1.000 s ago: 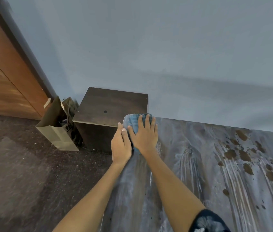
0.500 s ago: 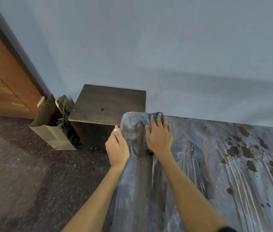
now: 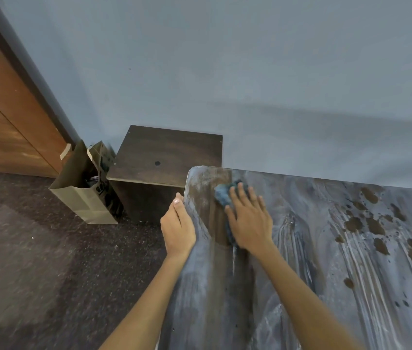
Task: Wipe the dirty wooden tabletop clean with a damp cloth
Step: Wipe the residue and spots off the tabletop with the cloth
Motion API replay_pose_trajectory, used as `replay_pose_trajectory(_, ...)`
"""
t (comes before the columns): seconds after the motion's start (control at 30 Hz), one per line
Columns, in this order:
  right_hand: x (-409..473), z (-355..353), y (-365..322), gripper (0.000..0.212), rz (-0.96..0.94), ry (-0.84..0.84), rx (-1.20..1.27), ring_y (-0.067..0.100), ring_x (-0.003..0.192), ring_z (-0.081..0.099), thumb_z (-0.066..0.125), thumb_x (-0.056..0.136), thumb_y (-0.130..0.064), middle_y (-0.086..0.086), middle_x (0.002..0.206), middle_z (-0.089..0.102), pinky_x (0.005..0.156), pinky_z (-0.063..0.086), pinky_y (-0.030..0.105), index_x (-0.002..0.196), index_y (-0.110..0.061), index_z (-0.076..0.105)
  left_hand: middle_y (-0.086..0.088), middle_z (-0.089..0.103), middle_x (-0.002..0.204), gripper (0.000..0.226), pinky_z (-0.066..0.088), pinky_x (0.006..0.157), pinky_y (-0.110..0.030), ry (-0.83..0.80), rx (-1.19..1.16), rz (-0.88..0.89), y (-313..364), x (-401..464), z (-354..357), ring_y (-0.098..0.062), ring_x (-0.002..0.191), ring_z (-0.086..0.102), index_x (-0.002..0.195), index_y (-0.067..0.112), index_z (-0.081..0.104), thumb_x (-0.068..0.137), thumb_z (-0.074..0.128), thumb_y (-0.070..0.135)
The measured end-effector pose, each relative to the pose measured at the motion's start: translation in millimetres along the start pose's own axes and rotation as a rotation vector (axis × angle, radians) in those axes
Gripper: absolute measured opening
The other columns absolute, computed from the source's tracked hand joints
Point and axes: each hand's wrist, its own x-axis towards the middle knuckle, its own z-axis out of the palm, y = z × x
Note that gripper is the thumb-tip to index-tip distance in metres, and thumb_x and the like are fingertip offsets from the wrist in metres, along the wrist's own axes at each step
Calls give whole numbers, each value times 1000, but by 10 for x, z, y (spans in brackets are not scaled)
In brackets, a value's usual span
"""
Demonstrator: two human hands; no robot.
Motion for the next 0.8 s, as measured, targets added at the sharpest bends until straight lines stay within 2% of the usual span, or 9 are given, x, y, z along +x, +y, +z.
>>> replay_pose_trajectory(0.1, 388, -7, -72, 55, 153, 4, 19, 24, 143, 2, 17, 98, -41, 6, 156, 7, 117, 5, 39, 147, -15, 10, -9, 65, 114, 43, 34, 85, -9, -17, 27, -8, 6, -38, -18, -2, 101, 53, 125, 3, 55, 102, 25, 24)
replay_pose_trajectory(0.2, 659, 18, -332, 56, 130, -2, 20, 27, 143, 3, 20, 98, -40, 10, 155, 8, 117, 7, 40, 146, -12, 10, -8, 60, 124, 44, 33, 93, -13, -22, 59, -21, -20, -31, -25, -14, 118, 53, 130, 6, 51, 101, 25, 27)
replay_pose_trajectory(0.3, 671, 63, -569, 55, -66, -22, -25, 27, 143, 7, 19, 99, -39, 10, 155, 13, 116, 11, 40, 145, -11, 13, -10, 64, 118, 42, 34, 88, -11, 2, 80, -15, -21, -28, -25, -15, 112, 56, 126, 4, 54, 101, 27, 24)
replay_pose_trajectory(0.43, 201, 33, -531, 61, -421, -85, -24, 22, 143, 12, 6, 93, -44, 4, 154, 19, 115, 11, 35, 145, -14, 18, -11, 67, 79, 43, 36, 63, -14, 49, 75, 29, 23, -74, -61, -28, 81, 65, 91, 1, 65, 100, 29, 22)
replay_pose_trajectory(0.47, 94, 11, -434, 60, -444, -100, -12, 18, 143, 10, 7, 93, -44, 1, 154, 17, 115, 9, 35, 145, -16, 17, -11, 68, 81, 42, 36, 65, -13, 46, 84, 27, 22, -97, -83, -27, 82, 64, 92, 1, 65, 101, 30, 22)
replay_pose_trajectory(0.57, 56, -37, -79, 60, -316, -84, -62, 14, 143, 3, 0, 93, -46, -3, 155, 8, 117, 3, 36, 146, -19, 9, -11, 66, 113, 41, 36, 82, -10, 7, 148, 26, -17, -189, -152, -19, 106, 61, 121, 2, 58, 101, 29, 22)
replay_pose_trajectory(0.63, 268, -62, 26, 58, -141, -54, -80, 19, 143, 4, 3, 95, -43, 1, 156, 8, 116, 3, 35, 146, -16, 8, -11, 65, 115, 41, 37, 81, -7, 6, 161, 54, -35, -252, -191, -14, 106, 60, 126, 4, 55, 100, 29, 22)
replay_pose_trajectory(0.7, 538, -72, -50, 54, -3, -44, -48, 24, 143, 6, 15, 99, -37, 7, 155, 10, 117, 6, 37, 146, -11, 9, -12, 67, 111, 39, 34, 75, 3, 13, 154, 65, -35, -293, -216, -4, 98, 56, 125, 4, 55, 100, 31, 21)
replay_pose_trajectory(0.8, 801, -14, -357, 55, 21, -62, -31, 27, 143, 5, 19, 99, -35, 10, 155, 11, 118, 8, 39, 146, -8, 10, -12, 67, 110, 39, 40, 75, -7, 10, 162, 59, -31, -315, -230, -6, 95, 59, 125, 5, 56, 100, 31, 23)
